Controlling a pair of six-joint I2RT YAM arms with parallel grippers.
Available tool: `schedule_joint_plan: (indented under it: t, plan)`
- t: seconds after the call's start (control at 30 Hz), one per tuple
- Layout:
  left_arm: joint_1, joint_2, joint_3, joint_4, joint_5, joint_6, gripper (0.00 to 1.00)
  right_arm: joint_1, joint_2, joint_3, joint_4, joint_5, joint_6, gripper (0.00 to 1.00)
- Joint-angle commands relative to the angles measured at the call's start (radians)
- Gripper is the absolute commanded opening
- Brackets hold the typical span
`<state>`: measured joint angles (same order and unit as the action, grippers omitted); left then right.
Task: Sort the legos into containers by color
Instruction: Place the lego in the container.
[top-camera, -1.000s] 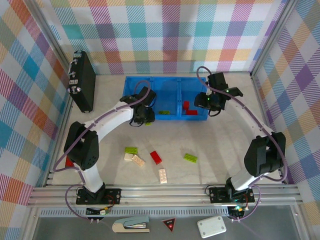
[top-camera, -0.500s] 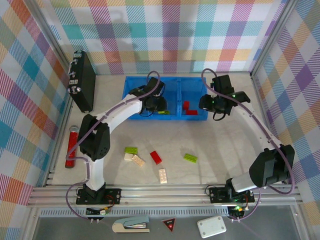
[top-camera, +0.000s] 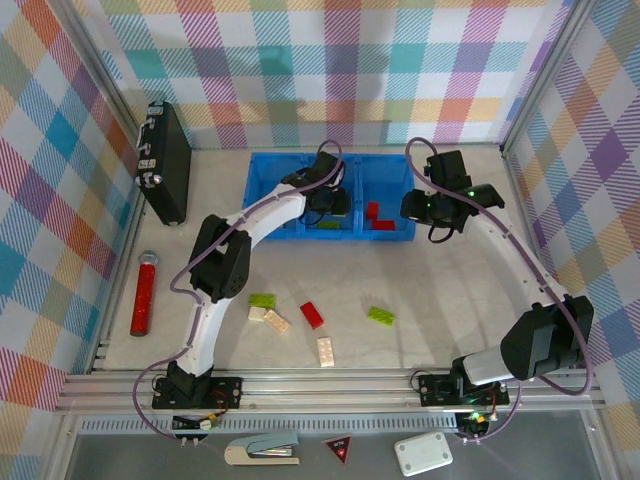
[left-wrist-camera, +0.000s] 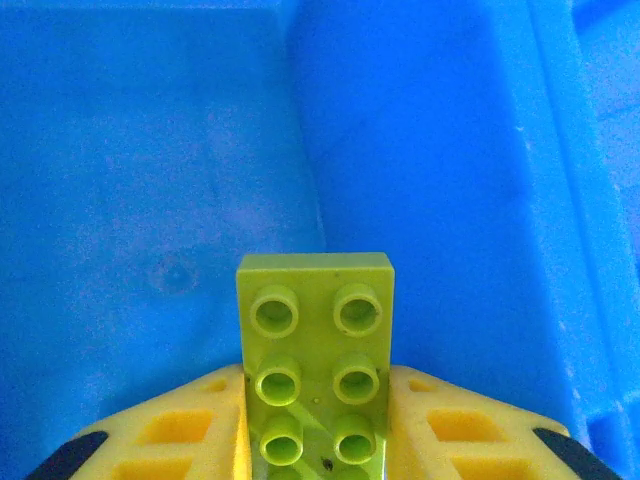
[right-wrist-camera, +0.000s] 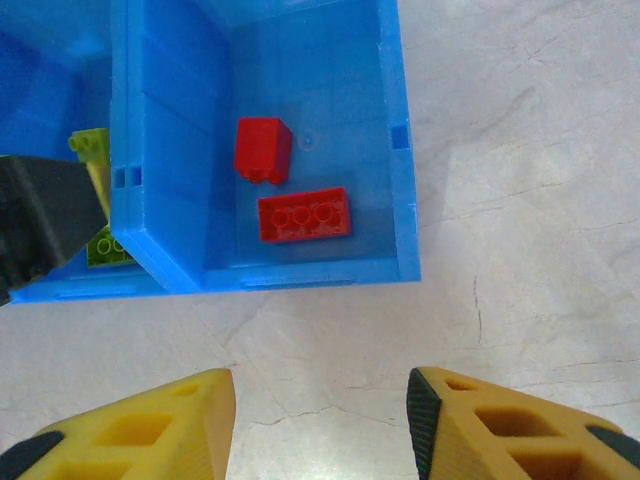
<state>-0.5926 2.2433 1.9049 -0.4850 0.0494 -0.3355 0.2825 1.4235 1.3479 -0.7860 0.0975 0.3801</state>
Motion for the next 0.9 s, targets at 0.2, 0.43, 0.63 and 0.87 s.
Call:
schedule_joint_plan:
  t: [0.2, 0.43, 0.63, 0.87]
  plan:
    - [0.034, 0.102, 0.066, 0.114, 0.120, 0.001, 0.32, 0.000, -0.017, -0.015, -0.015, -0.001, -0.008, 0.51]
    - [0.041, 0.164, 0.116, 0.103, 0.150, -0.008, 0.33, -0.001, -0.015, -0.021, -0.009, -0.015, -0.005, 0.51]
    - [0.045, 0.177, 0.115, 0.106, 0.156, -0.022, 0.36, 0.000, -0.014, -0.020, -0.007, -0.018, -0.005, 0.51]
    - [0.047, 0.152, 0.092, 0.120, 0.159, -0.024, 0.43, 0.000, -0.015, -0.018, -0.006, -0.033, 0.000, 0.51]
